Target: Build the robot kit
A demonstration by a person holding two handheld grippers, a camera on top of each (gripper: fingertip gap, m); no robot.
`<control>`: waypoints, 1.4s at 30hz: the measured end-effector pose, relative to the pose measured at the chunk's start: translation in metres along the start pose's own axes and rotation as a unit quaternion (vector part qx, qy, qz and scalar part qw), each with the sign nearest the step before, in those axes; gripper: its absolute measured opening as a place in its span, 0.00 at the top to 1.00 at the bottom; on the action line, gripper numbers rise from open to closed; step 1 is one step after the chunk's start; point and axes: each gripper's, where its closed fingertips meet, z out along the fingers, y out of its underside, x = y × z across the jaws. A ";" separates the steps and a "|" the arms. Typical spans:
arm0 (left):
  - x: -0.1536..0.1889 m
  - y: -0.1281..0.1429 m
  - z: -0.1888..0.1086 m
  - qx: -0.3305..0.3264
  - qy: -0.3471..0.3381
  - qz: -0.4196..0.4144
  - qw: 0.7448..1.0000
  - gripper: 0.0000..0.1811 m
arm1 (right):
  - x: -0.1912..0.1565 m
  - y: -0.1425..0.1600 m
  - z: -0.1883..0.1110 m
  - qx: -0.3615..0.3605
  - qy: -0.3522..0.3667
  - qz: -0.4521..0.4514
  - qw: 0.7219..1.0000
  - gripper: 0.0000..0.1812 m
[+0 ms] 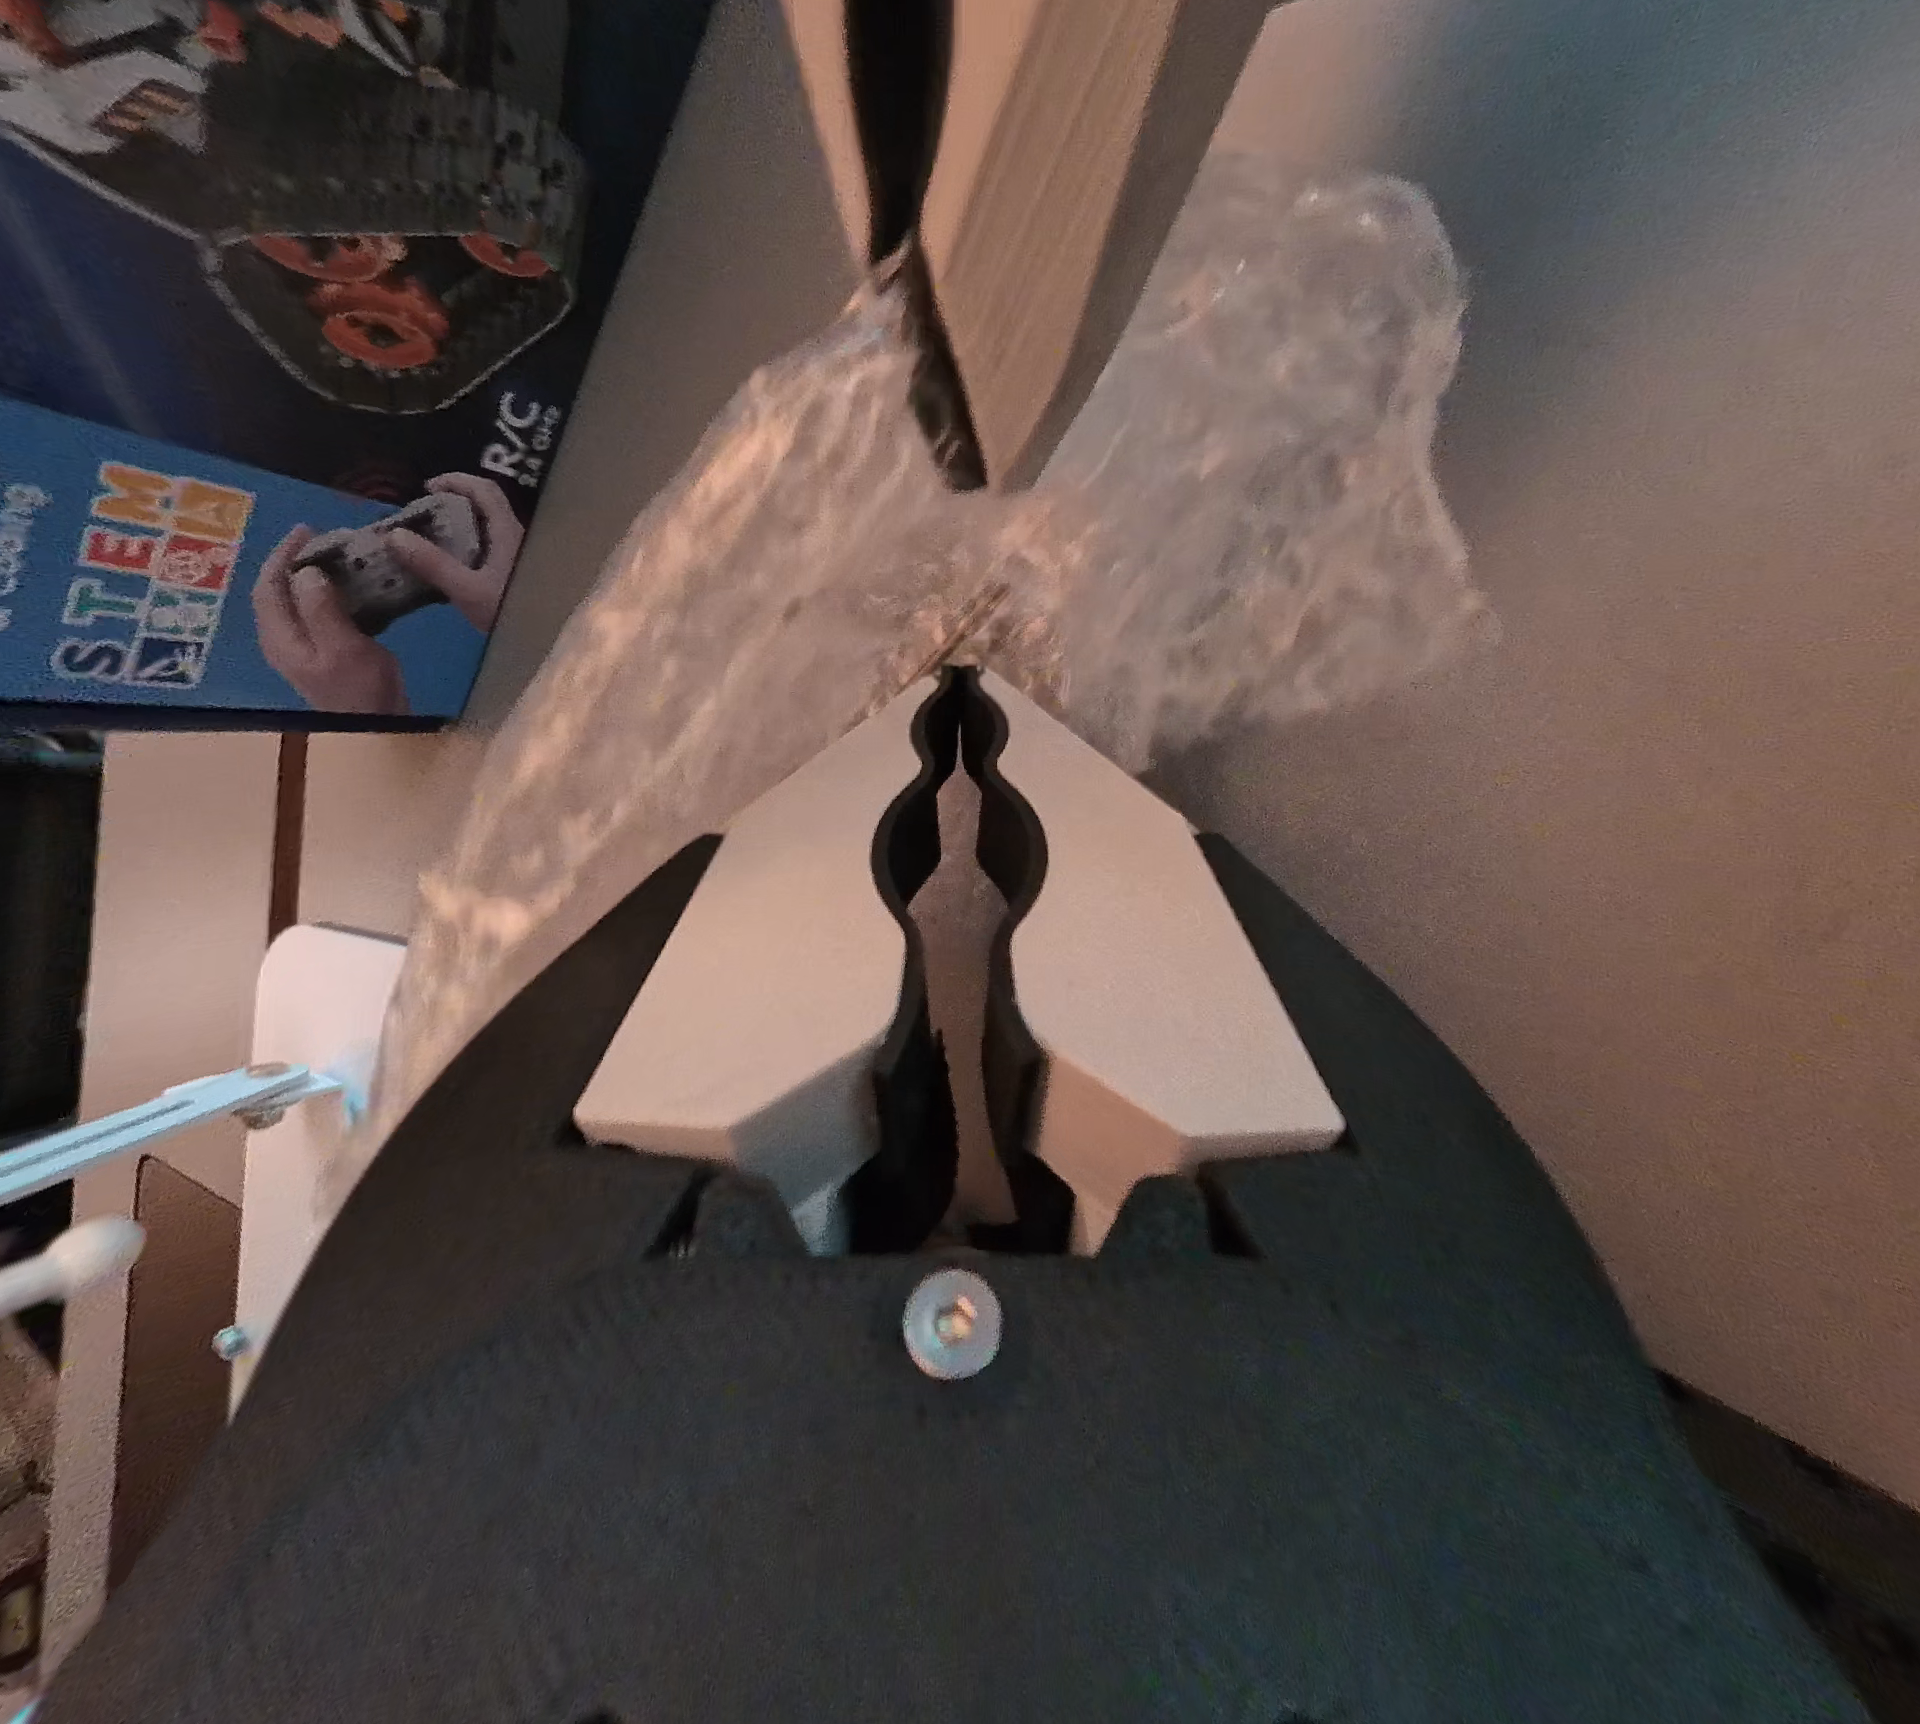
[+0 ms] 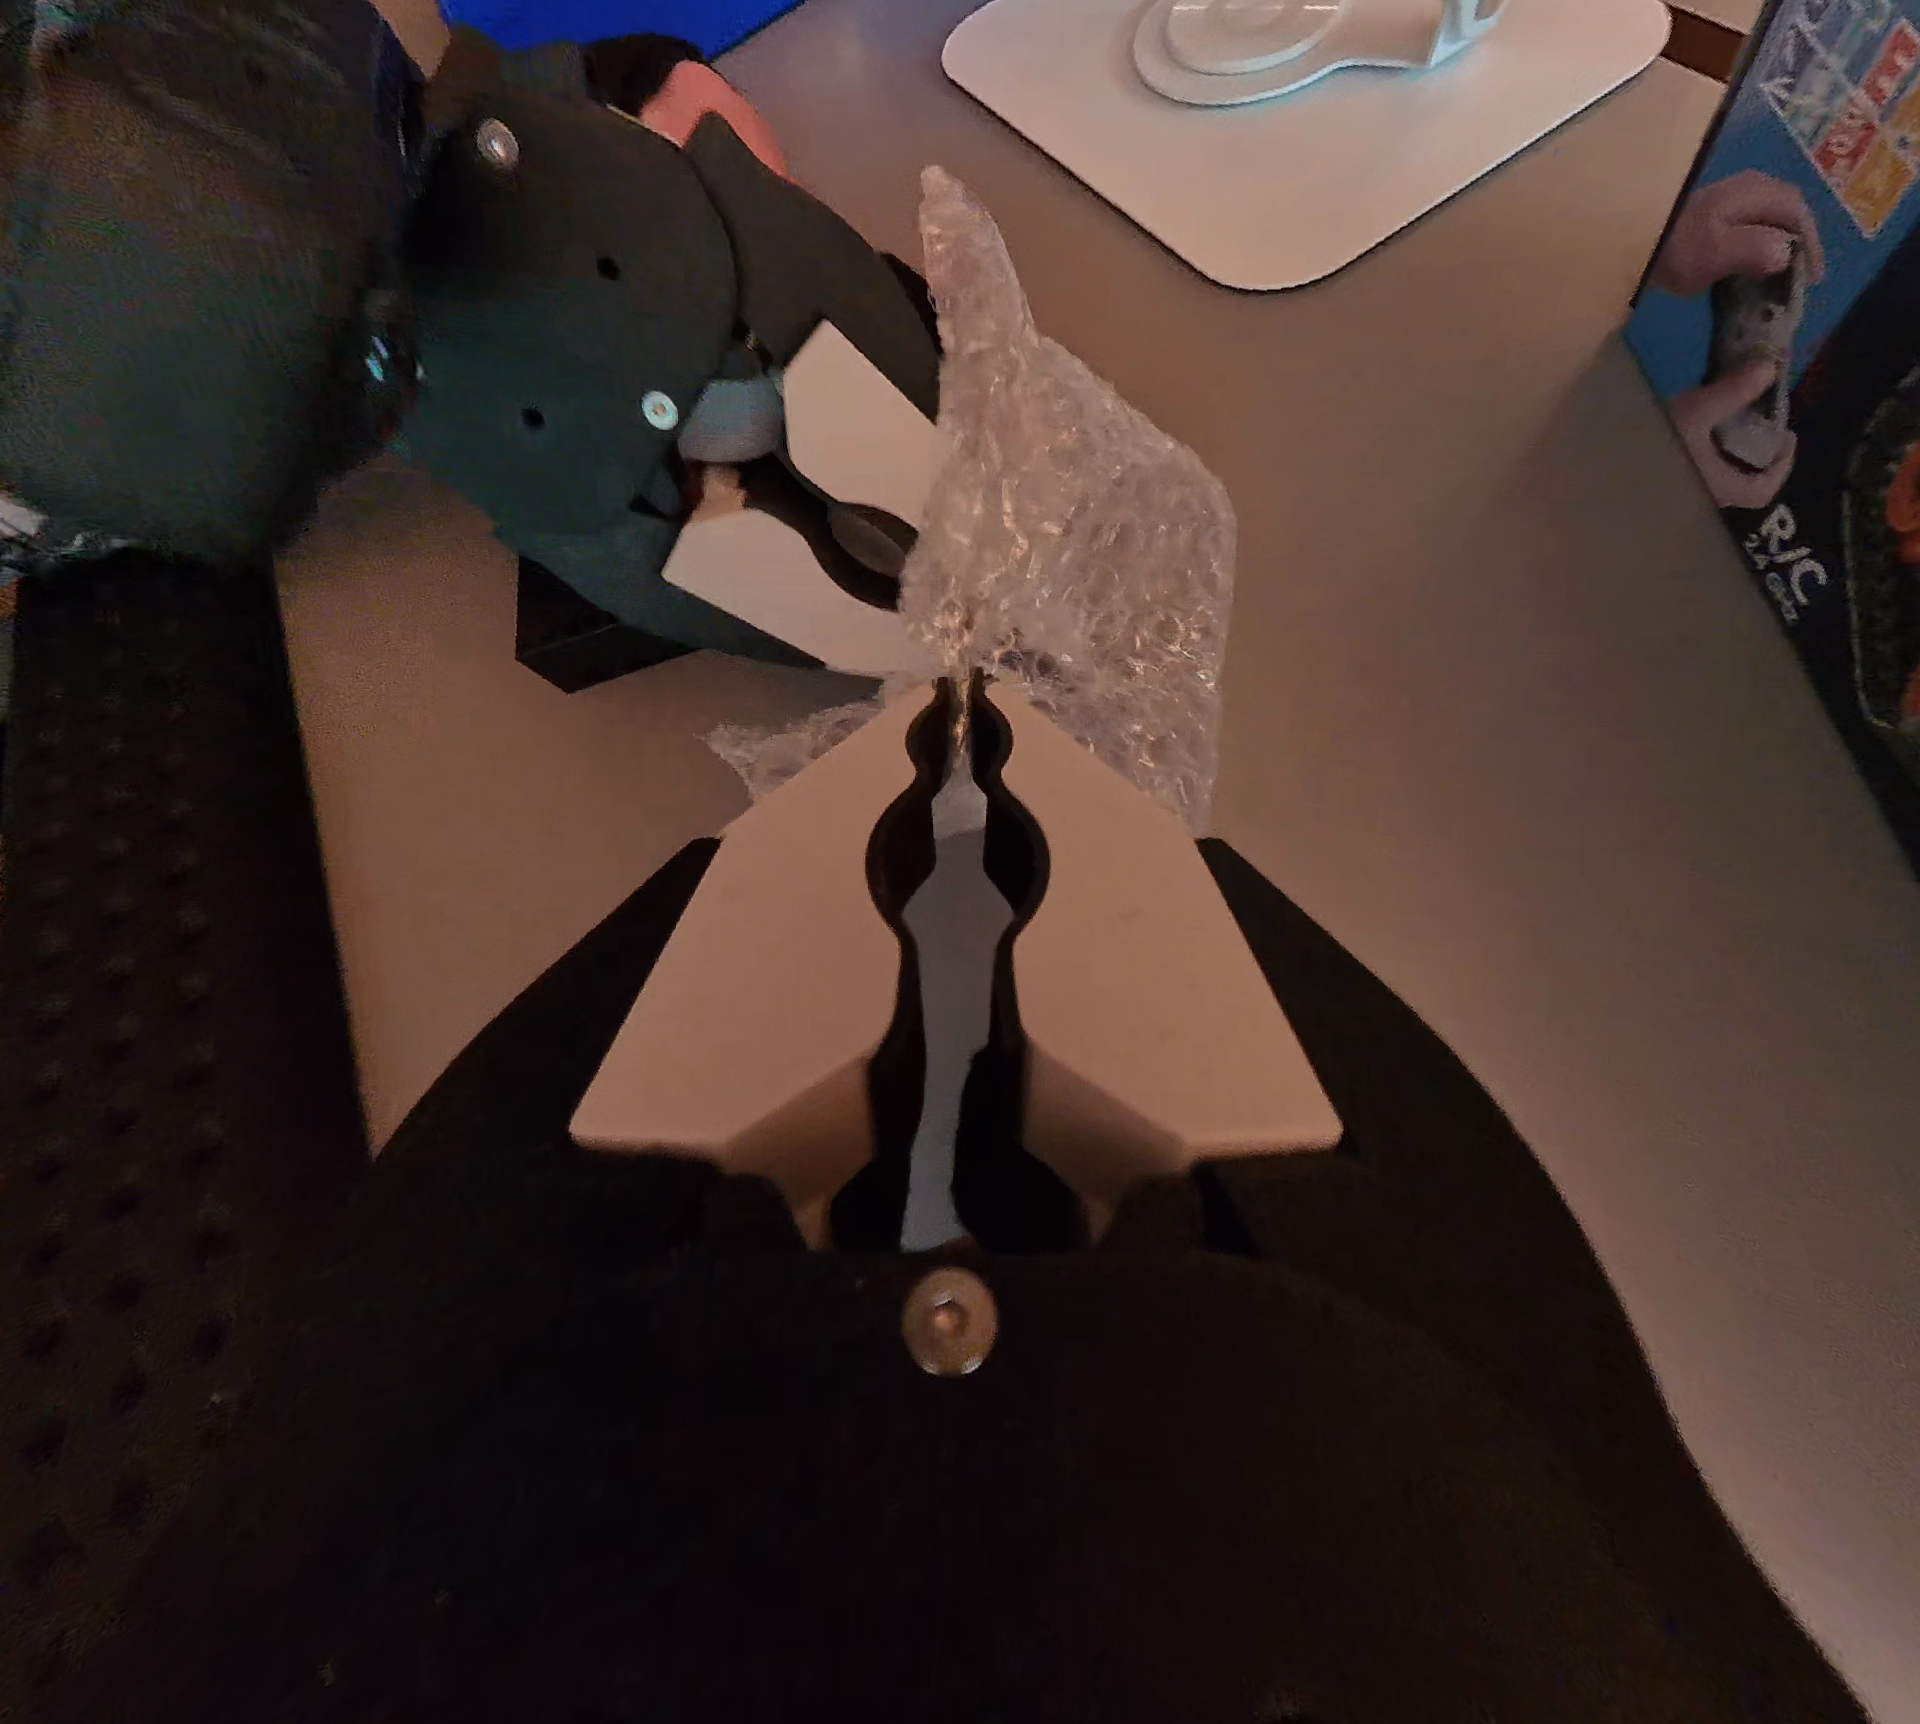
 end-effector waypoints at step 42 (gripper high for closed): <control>0.026 -0.027 0.022 0.023 0.047 0.021 0.998 1.00 | 0.053 0.053 -0.014 -0.097 0.088 0.017 0.991 0.84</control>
